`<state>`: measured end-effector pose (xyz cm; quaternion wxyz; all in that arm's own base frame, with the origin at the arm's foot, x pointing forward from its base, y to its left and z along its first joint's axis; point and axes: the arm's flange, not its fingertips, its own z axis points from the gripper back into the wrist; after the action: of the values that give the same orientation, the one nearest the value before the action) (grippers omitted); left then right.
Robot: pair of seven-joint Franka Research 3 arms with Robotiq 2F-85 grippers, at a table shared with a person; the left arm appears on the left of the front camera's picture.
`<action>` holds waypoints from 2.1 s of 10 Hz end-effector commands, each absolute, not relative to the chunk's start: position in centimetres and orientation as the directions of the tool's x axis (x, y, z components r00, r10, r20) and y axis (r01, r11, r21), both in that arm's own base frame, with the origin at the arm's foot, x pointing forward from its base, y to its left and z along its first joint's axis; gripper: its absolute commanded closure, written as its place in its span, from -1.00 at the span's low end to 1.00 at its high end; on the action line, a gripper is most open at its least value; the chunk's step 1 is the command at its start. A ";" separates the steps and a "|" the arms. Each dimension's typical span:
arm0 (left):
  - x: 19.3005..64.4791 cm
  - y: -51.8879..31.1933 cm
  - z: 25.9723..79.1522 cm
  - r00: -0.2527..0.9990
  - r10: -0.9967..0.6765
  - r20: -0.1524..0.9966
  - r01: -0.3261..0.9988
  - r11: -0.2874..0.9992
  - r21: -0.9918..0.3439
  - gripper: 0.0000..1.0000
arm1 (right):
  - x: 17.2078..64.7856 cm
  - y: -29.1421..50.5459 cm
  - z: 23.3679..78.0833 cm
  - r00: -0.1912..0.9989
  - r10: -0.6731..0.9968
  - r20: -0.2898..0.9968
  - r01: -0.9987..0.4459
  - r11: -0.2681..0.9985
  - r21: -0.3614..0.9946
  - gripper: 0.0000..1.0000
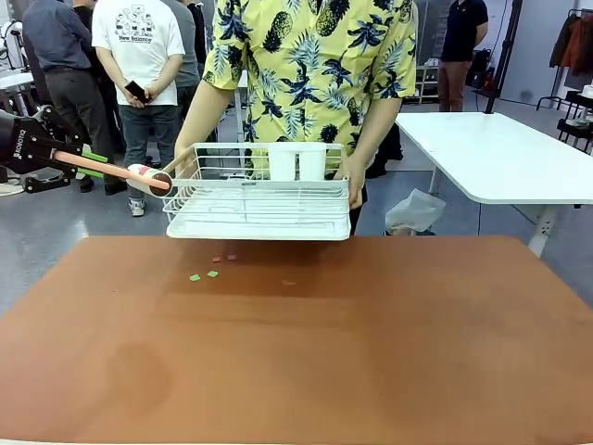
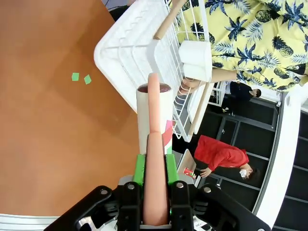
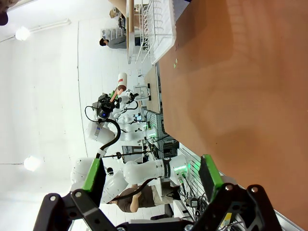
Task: Clean the table.
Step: Clean the table with the Lint Roller when the human lifts the Dish drying rack.
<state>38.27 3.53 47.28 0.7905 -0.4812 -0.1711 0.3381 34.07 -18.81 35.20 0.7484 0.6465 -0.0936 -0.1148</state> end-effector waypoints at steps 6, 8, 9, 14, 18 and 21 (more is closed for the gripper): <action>38.2 4.0 48.5 0.767 0.641 0.032 -0.305 0.408 -0.861 0.59 | 33.9 -18.8 35.4 0.955 -0.295 -0.007 0.049 0.137 0.989 -1.00; 41.5 6.3 53.0 0.875 0.462 0.148 -0.194 0.613 -0.766 0.59 | 33.9 -18.8 35.4 0.955 -0.295 -0.007 0.049 0.137 0.989 -1.00; 43.8 6.6 53.5 0.942 0.292 0.166 -0.089 0.692 -0.716 0.59 | 33.9 -18.8 35.4 0.955 -0.295 -0.007 0.049 0.137 0.989 -1.00; 53.9 5.2 45.6 0.983 -0.007 0.183 0.109 0.825 -0.554 0.59 | 33.9 -18.8 35.4 0.955 -0.295 -0.007 0.049 0.137 0.989 -1.00; 54.8 5.0 42.8 0.993 -0.004 0.117 0.071 0.817 -0.572 0.59 | 33.9 -18.8 35.4 0.955 -0.295 -0.007 0.049 0.137 0.989 -1.00; 54.8 5.0 42.8 0.993 -0.004 0.117 0.071 0.817 -0.572 0.59 | 33.9 -18.8 35.4 0.955 -0.295 -0.007 0.049 0.137 0.989 -1.00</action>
<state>55.13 4.84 42.52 0.9500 -0.3071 -0.0536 -0.0161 34.09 -18.81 35.20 0.7485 0.6465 -0.0935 -0.1147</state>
